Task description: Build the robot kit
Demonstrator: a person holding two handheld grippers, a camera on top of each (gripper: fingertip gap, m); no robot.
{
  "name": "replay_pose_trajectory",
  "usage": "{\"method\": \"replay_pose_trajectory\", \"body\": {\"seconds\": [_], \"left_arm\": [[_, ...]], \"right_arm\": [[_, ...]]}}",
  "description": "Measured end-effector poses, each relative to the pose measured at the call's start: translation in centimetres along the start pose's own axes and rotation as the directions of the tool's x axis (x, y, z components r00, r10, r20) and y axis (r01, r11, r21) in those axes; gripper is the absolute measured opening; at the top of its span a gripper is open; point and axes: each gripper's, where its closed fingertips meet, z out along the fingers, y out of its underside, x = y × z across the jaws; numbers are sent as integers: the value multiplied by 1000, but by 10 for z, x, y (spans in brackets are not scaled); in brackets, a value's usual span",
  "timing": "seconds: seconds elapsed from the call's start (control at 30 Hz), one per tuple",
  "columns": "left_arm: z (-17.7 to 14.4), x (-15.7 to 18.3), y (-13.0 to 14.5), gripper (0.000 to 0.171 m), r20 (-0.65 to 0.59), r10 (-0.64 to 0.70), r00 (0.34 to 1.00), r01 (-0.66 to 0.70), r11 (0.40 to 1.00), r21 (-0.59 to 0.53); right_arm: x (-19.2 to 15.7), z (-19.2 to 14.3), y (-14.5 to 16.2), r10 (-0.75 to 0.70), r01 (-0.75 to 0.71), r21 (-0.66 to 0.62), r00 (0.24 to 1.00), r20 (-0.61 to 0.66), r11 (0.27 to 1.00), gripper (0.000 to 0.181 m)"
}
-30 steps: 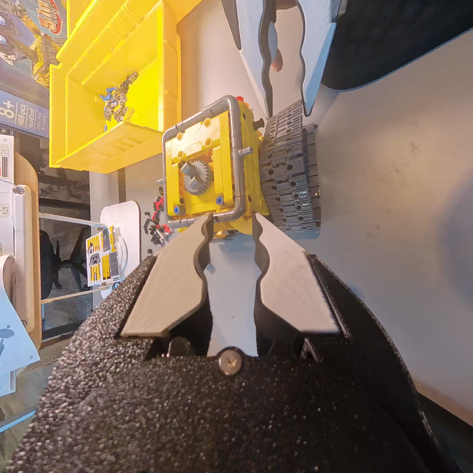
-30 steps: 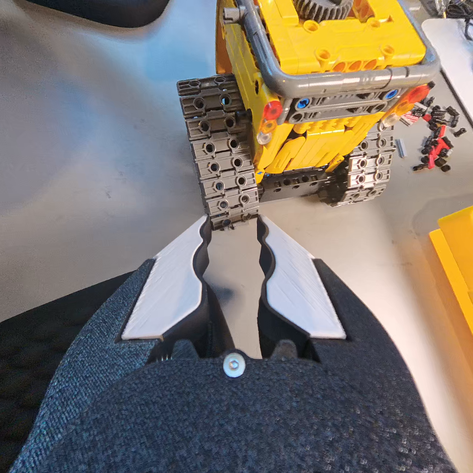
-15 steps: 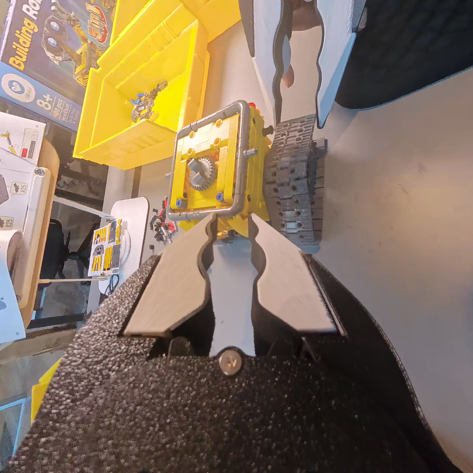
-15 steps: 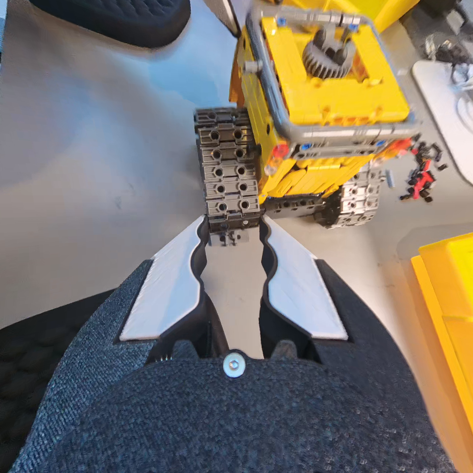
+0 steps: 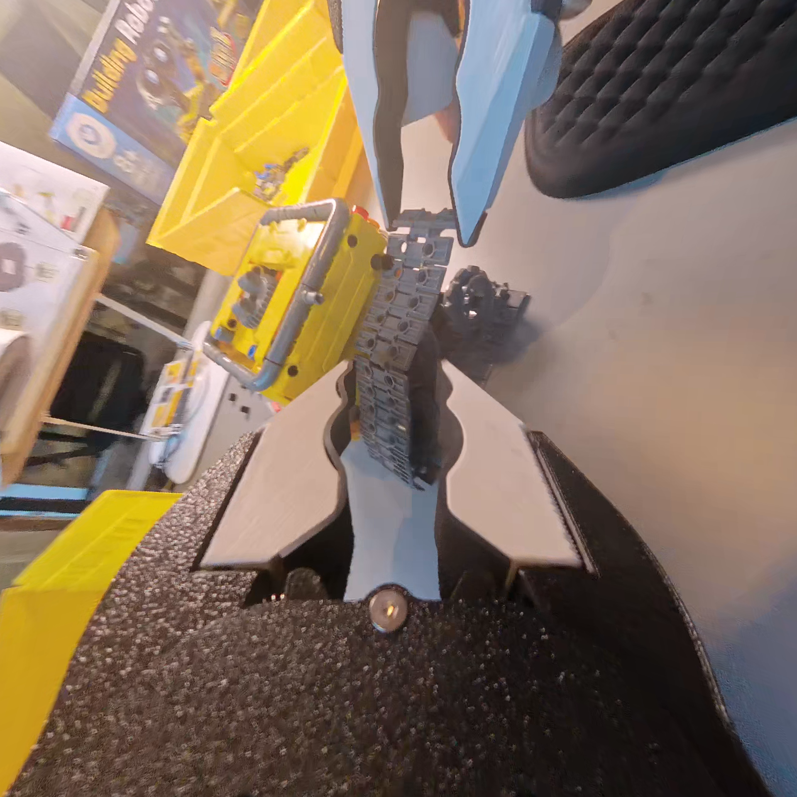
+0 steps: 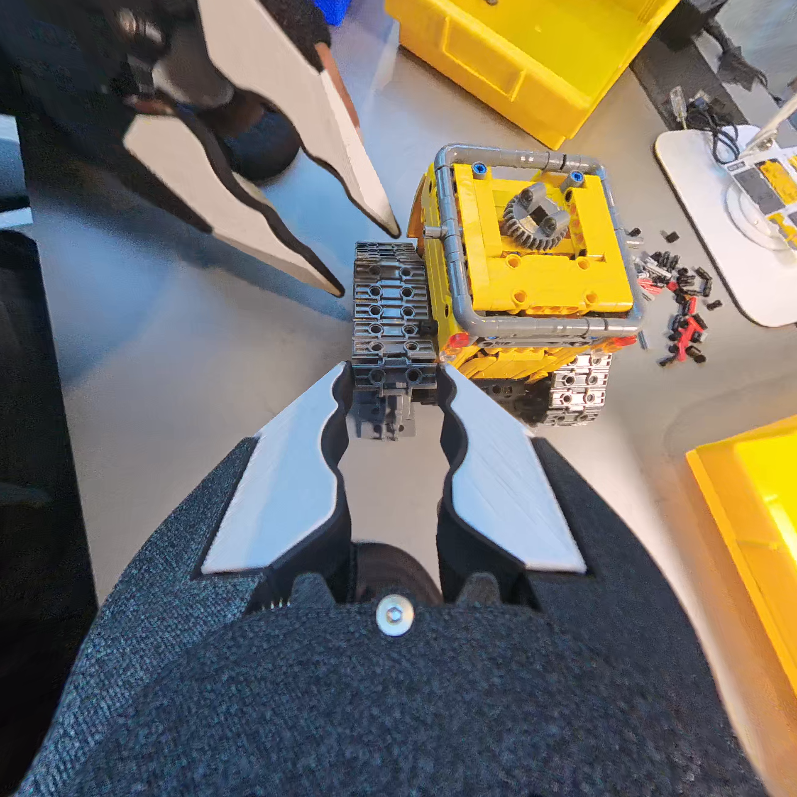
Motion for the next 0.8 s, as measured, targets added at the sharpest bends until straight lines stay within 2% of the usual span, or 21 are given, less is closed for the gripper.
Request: {"method": "replay_pose_trajectory", "body": {"seconds": [0.17, 0.27, 0.3, 0.4, 0.47, 0.57, 0.67, 0.73, 0.8], "left_arm": [[11, 2, -24, 32, 108, 84, 991, -91, 994, 61], [20, 0, -23, 23, 145, 153, 977, -157, 988, 13], [20, 2, -23, 11, 141, 154, 978, -157, 987, 15], [13, -1, -17, 9, 169, 107, 980, -111, 994, 18], [6, -5, -14, 8, 186, 59, 981, -66, 997, 30], [-7, -12, -15, 7, 194, -63, 979, 44, 994, 99], [-23, -22, -11, 7, 184, -223, 957, 191, 965, 180], [-37, -36, -3, 7, 195, -342, 919, 299, 928, 222], [-50, -51, 15, 8, 223, -449, 865, 402, 887, 227]], "right_arm": [[-4, -9, -4, 114, -113, 18, 993, -32, 993, 39], [-4, -8, -7, 153, -151, 45, 987, -52, 988, 39], [-3, -9, -8, 153, -149, 61, 986, -60, 987, 39], [-7, -16, -20, 191, -189, 174, 982, 4, 966, 35], [-4, -17, -17, 195, -192, 178, 981, 0, 965, 38], [-17, 4, 10, 154, -155, 22, 988, 27, 988, 61], [-15, 35, 32, 107, -111, -88, 993, -54, 990, 67], [-13, 49, 46, 86, -97, -155, 993, -76, 983, 62], [-9, 54, 50, 68, -81, -158, 994, -88, 984, 44]]}}
